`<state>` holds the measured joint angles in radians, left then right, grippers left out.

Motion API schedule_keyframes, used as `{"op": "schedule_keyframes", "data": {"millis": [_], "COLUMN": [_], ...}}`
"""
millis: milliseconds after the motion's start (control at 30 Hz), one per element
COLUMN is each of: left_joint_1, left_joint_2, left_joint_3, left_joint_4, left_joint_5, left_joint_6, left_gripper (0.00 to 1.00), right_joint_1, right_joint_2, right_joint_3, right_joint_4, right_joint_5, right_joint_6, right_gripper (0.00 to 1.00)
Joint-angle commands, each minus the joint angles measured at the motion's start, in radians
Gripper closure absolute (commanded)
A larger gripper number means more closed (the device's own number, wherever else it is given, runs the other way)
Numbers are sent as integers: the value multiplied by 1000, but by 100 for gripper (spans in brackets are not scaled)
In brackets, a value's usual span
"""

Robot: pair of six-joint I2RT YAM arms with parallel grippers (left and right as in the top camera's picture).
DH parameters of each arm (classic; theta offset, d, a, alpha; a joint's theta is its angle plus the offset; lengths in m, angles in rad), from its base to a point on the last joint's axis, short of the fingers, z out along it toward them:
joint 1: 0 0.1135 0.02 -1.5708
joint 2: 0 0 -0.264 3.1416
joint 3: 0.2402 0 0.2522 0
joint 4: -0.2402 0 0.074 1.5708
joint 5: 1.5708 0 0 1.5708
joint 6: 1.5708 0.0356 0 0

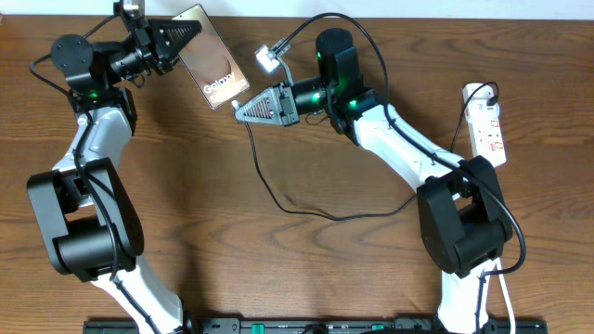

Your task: Plug charger to phone and switch on socket

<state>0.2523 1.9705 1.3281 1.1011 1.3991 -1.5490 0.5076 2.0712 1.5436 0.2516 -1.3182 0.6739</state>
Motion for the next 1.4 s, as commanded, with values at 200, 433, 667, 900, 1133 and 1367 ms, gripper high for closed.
{"op": "schedule_keyframes", "data": {"millis": [200,433,667,900,1133,1367], "left_joint_1": [-1,-2,-14,-13,-13,-13], "left_joint_2": [-5,-5,-5,-5,-5,-5], "left_joint_3": [18,18,18,18,18,18], "left_joint_4": [12,12,12,13,36,39], "left_joint_5": [-14,0,-1,-23,-8,0], "left_joint_6": [-17,-17,-18,-62,-62,-61], "left_gripper": [92,93,93,93,92,93], "right_joint_1": [11,11,11,11,11,11], "right_joint_2": [1,1,1,1,1,1], "right_joint_3": [12,12,12,12,12,12], "right_joint_4": [8,29,44,44,45,45], "right_joint_5": [7,11,11,11,11,11], "right_joint_6": [10,23,33,36,36,36], "right_gripper": [99,99,99,99,99,99]}}
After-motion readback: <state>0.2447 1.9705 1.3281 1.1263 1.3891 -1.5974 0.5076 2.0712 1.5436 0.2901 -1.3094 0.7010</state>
